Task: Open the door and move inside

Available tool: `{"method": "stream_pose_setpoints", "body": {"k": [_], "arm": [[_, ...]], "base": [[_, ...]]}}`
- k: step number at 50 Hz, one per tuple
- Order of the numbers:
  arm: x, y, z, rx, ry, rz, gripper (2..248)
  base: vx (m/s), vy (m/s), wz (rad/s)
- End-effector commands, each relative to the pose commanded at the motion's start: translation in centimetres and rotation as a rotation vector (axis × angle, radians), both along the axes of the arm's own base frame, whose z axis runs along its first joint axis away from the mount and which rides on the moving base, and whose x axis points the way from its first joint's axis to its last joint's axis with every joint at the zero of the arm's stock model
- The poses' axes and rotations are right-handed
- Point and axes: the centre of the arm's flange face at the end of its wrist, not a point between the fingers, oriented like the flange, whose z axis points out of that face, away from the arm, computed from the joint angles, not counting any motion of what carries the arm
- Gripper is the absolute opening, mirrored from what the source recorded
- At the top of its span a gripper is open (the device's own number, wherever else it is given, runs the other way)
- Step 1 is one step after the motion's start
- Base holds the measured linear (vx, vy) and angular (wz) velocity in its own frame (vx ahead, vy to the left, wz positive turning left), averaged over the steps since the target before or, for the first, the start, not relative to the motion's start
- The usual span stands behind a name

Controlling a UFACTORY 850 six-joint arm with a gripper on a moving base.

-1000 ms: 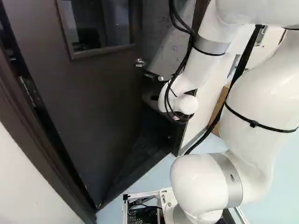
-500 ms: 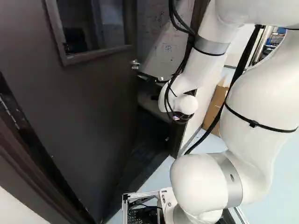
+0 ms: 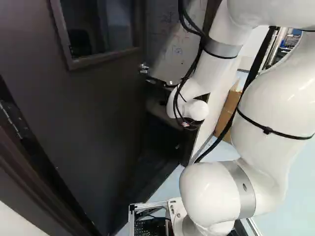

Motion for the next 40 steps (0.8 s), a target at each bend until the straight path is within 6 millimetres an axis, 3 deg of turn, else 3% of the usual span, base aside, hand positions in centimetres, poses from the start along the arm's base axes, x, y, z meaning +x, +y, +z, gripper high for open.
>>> {"method": "stream_pose_setpoints", "body": {"k": [40], "arm": [[1.6,1.7,0.0,0.000,-0.002,0.045,247]], "base": [[0.000,0.000,0.000]]}}
